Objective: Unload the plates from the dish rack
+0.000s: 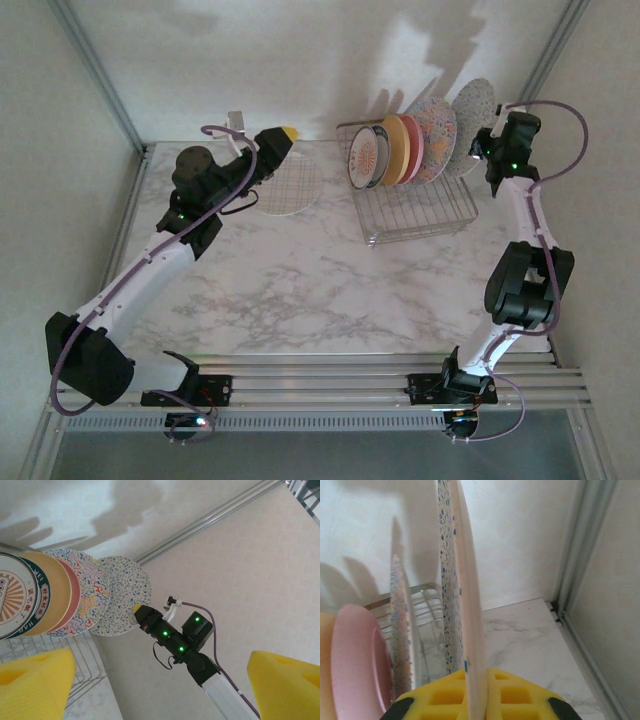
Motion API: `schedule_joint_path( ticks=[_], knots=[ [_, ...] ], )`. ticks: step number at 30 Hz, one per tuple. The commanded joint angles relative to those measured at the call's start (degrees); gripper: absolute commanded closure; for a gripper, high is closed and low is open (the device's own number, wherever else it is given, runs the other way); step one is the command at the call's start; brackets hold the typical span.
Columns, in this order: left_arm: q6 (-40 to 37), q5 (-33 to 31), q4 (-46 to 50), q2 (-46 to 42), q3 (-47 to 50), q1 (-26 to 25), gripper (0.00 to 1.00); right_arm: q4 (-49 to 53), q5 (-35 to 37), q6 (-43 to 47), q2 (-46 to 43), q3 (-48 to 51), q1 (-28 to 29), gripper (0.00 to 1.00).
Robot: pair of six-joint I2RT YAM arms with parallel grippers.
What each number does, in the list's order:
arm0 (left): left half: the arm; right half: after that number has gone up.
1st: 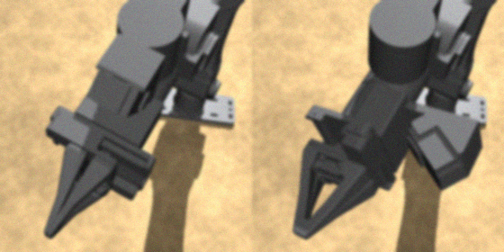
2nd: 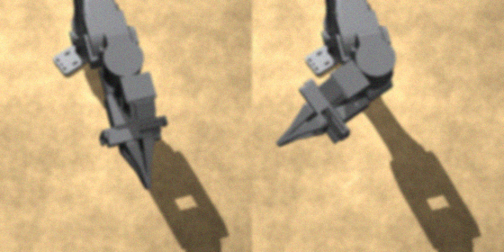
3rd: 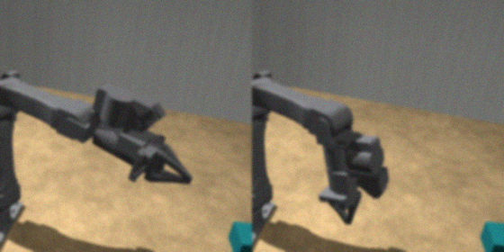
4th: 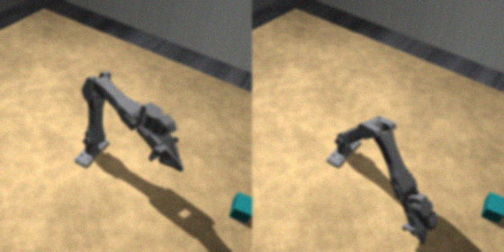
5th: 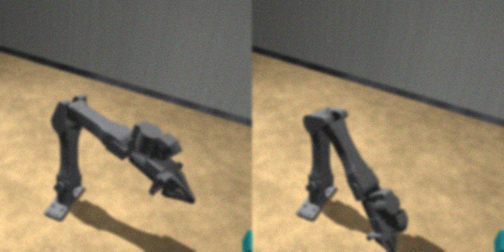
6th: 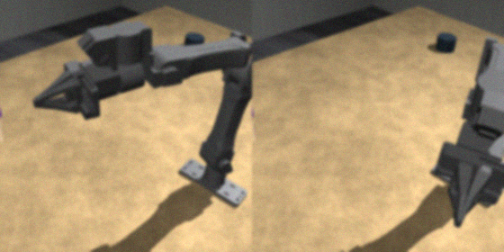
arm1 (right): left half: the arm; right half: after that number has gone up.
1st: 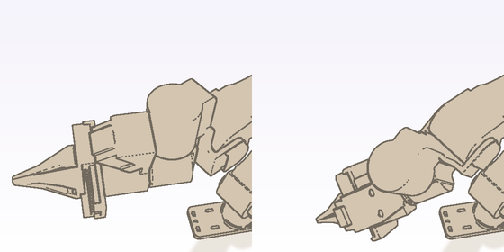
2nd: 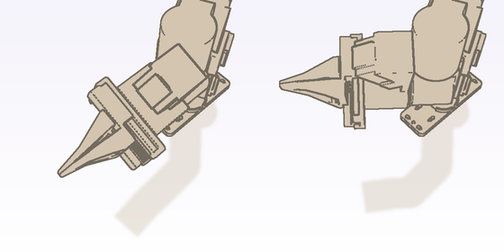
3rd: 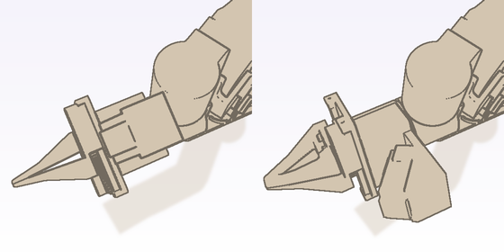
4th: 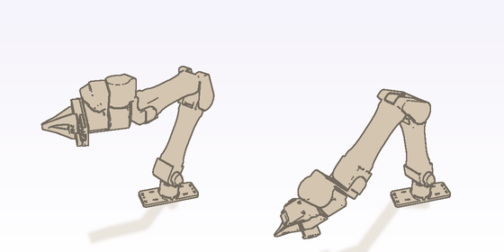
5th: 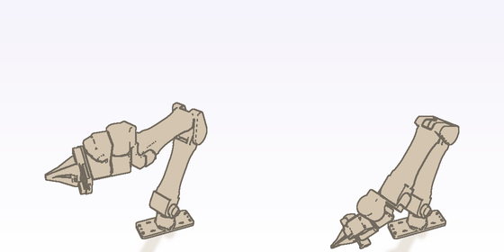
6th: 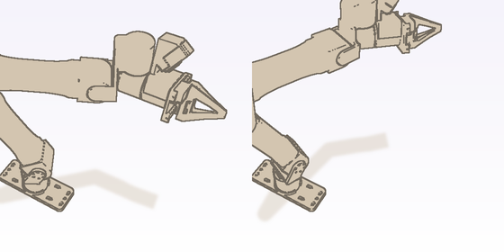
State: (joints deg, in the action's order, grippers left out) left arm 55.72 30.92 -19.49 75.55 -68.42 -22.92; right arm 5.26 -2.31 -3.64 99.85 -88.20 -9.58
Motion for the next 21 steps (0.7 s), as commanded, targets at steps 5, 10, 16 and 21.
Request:
schedule_joint_path(
  ticks=[5,10,16,21],
  knots=[
    [0.8,1.8,-3.6,0.3,-1.5,-1.0,0.11,-3.3,4.7,0.7,-7.5,2.6,-0.2,1.00],
    [1.3,1.7,-3.9,1.3,-1.7,-1.3,0.11,-1.7,5.3,1.4,-11.4,4.9,0.3,1.00],
    [3.5,1.3,-2.6,3.8,-3.0,-1.5,0.11,4.2,12.7,1.1,-18.3,6.3,2.7,1.00],
    [7.6,2.0,-4.1,6.7,-4.3,-2.3,0.11,10.8,15.9,-2.0,-24.8,7.5,4.8,1.00]
  ],
)
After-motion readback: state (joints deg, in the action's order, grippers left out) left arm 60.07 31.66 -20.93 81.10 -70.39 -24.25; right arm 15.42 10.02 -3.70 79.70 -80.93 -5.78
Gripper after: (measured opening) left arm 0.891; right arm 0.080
